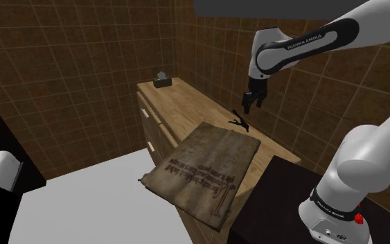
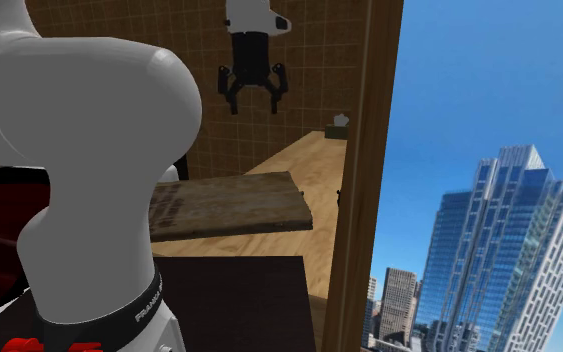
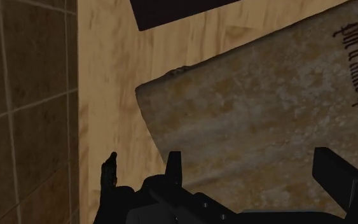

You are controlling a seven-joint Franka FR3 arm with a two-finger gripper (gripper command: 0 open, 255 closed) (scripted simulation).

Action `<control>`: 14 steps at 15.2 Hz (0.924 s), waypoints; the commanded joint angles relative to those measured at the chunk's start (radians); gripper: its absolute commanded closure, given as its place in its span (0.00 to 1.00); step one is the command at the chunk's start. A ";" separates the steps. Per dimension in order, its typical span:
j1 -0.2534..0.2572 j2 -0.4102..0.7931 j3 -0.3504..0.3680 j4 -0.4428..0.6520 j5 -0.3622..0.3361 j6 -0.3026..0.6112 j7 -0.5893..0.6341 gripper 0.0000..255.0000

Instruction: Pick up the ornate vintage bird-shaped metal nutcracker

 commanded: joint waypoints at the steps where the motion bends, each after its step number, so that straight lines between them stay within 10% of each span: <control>1: -0.007 0.071 -0.024 0.018 -0.003 0.067 -0.015 0.00; 14: -0.060 0.538 -0.138 0.217 0.132 0.398 -0.180 0.00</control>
